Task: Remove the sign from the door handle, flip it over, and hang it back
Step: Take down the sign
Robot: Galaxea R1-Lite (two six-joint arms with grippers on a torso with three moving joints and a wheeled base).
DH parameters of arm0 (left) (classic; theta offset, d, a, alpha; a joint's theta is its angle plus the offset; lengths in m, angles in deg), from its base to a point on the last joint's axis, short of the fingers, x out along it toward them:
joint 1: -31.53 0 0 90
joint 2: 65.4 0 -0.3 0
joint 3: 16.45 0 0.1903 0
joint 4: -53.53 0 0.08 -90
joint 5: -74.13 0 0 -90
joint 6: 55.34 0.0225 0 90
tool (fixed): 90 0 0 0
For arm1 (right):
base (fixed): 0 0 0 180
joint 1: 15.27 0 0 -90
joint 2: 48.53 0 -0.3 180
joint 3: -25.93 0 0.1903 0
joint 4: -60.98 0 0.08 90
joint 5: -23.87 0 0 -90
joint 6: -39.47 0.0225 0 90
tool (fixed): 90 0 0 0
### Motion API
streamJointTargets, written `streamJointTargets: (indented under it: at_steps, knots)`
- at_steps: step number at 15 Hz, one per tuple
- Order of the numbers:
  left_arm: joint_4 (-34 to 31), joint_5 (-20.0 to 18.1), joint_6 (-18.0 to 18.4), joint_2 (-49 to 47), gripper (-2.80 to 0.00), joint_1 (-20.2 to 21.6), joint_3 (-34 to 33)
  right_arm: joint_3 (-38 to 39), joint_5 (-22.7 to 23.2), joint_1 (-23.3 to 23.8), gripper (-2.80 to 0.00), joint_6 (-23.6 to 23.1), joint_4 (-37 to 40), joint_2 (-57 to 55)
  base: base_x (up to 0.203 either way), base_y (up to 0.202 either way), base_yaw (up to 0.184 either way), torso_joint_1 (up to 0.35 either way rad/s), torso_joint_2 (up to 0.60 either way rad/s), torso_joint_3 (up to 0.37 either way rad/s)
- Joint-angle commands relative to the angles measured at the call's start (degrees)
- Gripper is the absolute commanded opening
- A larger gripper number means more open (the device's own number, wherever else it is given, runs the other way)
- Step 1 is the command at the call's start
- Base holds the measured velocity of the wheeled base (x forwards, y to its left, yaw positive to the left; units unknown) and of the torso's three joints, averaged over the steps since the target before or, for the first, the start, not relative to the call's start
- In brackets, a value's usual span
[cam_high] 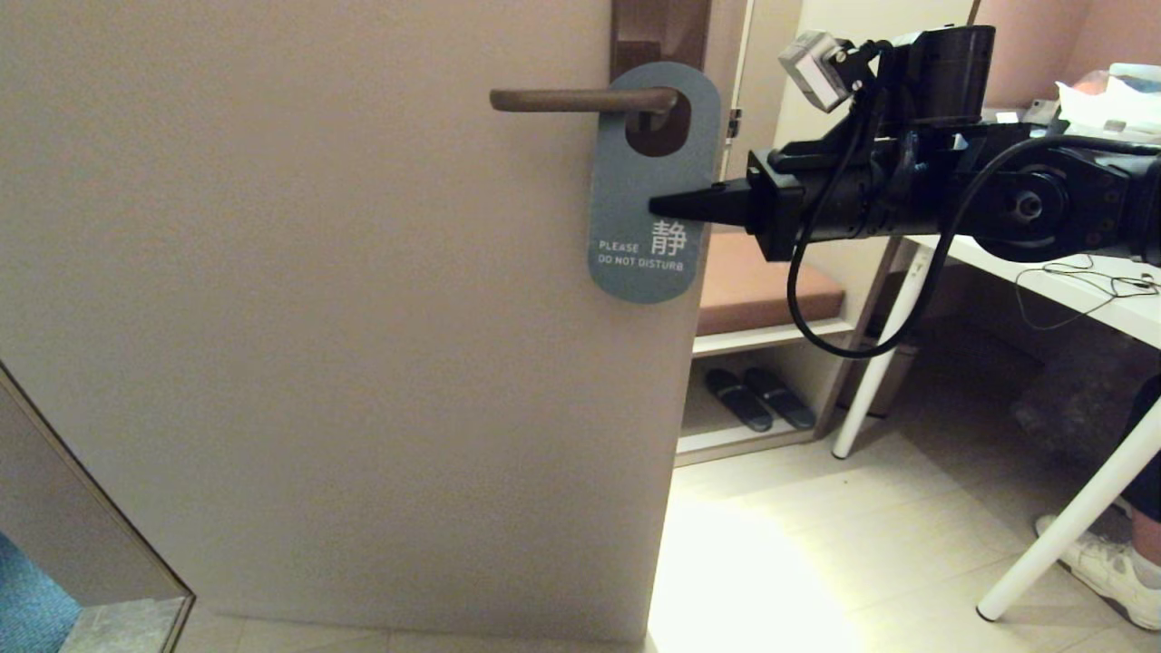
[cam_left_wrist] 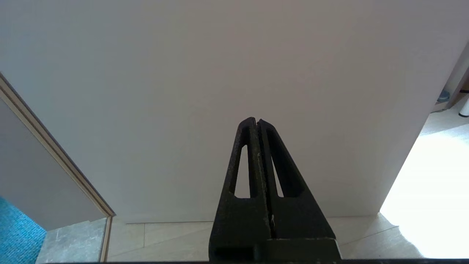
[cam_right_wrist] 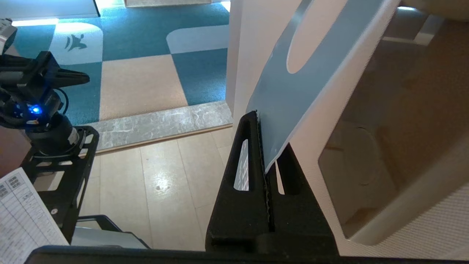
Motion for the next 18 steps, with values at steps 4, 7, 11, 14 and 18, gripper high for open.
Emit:
streamJointTargets:
  at_steps: [4, 7, 11, 14, 18]
  knots:
    - [0.0, 0.0, 0.0, 0.0, -2.8, 0.0, 0.0, 0.2, -4.7, -2.7, -2.8, 0.0, -1.1, 0.1, 0.0, 0.0, 0.0, 0.0, 0.0, 0.0]
    - [0.0, 0.0, 0.0, 0.0, -2.8, 0.0, 0.0, 0.7, -10.5, -4.3, -2.8, 0.2, -2.2, 0.0, 0.0, 0.0, 0.0, 0.0, 0.0, 0.0]
    - [0.0, 0.0, 0.0, 0.0, -2.8, 0.0, 0.0, 1.1, -16.0, -5.2, -2.8, 1.1, -2.1, 0.4, 0.0, 0.0, 0.0, 0.0, 0.0, 0.0]
    - [0.0, 0.0, 0.0, 0.0, -2.8, 0.0, 0.0, 1.6, -23.5, -7.4, -2.8, 6.1, -2.1, 1.2, 0.0, 0.0, 0.0, 0.0, 0.0, 0.0]
    - [0.0, 0.0, 0.0, 0.0, -2.8, 0.0, 0.0, 1.9, -29.8, -9.4, -2.8, 9.2, -2.1, 1.7, 0.0, 0.0, 0.0, 0.0, 0.0, 0.0]
